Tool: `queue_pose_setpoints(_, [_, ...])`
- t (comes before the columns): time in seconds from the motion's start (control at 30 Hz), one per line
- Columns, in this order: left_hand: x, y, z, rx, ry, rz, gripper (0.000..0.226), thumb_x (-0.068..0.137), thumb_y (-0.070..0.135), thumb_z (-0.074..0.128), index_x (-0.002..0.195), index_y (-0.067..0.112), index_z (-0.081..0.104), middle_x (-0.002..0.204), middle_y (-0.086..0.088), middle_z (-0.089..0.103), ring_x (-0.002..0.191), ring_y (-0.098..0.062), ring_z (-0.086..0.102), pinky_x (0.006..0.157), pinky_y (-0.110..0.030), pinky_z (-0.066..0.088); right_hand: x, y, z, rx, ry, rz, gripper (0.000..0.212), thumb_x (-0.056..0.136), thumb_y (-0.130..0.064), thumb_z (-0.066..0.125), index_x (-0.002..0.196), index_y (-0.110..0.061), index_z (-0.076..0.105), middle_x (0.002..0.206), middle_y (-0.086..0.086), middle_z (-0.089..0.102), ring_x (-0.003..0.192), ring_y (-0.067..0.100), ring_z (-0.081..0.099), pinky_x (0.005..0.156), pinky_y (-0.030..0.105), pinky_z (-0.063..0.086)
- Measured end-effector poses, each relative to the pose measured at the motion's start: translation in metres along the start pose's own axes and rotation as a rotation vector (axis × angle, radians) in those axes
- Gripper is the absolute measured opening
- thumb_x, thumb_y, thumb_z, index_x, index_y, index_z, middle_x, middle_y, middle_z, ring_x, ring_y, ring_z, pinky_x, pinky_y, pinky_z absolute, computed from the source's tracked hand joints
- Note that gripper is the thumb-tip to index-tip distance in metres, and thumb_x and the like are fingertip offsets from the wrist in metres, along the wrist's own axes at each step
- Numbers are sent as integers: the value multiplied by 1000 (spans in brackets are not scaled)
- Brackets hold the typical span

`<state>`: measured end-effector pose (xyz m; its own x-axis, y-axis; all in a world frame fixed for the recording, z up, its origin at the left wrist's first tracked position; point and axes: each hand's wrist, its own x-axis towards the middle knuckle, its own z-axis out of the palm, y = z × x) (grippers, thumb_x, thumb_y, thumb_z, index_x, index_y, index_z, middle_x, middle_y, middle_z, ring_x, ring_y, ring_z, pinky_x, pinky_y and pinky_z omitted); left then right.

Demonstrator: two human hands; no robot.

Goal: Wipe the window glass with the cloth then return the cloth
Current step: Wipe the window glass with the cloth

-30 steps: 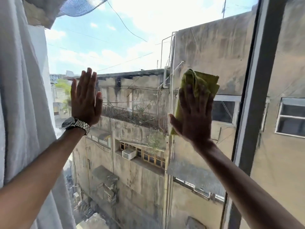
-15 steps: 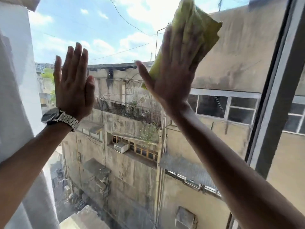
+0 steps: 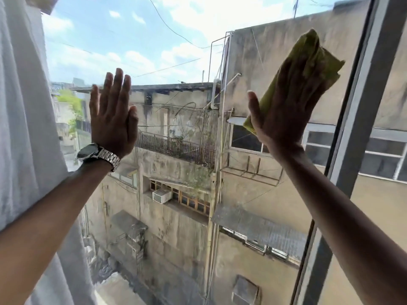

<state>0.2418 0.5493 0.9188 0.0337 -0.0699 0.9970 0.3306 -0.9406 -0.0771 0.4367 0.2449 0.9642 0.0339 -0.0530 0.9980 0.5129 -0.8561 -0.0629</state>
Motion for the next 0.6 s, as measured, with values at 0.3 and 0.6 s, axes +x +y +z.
queue_pose_setpoints(0.3, [0,-3,-2,23,7,9,60,105,37,18,160,12,17,168,-14,21,158,-27,15,128,-57,13,-149,-95,-8,186,-84,-352,89,95,-76,34,160,-16,22,167,16,22,156,39,4,126,62,-5])
queue_pose_setpoints(0.6, [-8,-3,-6,115,11,-353,63,101,46,23,160,23,18,169,-10,19,158,-30,14,125,-66,7,-48,-147,-14,154,-17,-22,86,88,-68,54,151,-11,43,158,18,42,148,40,34,123,63,15])
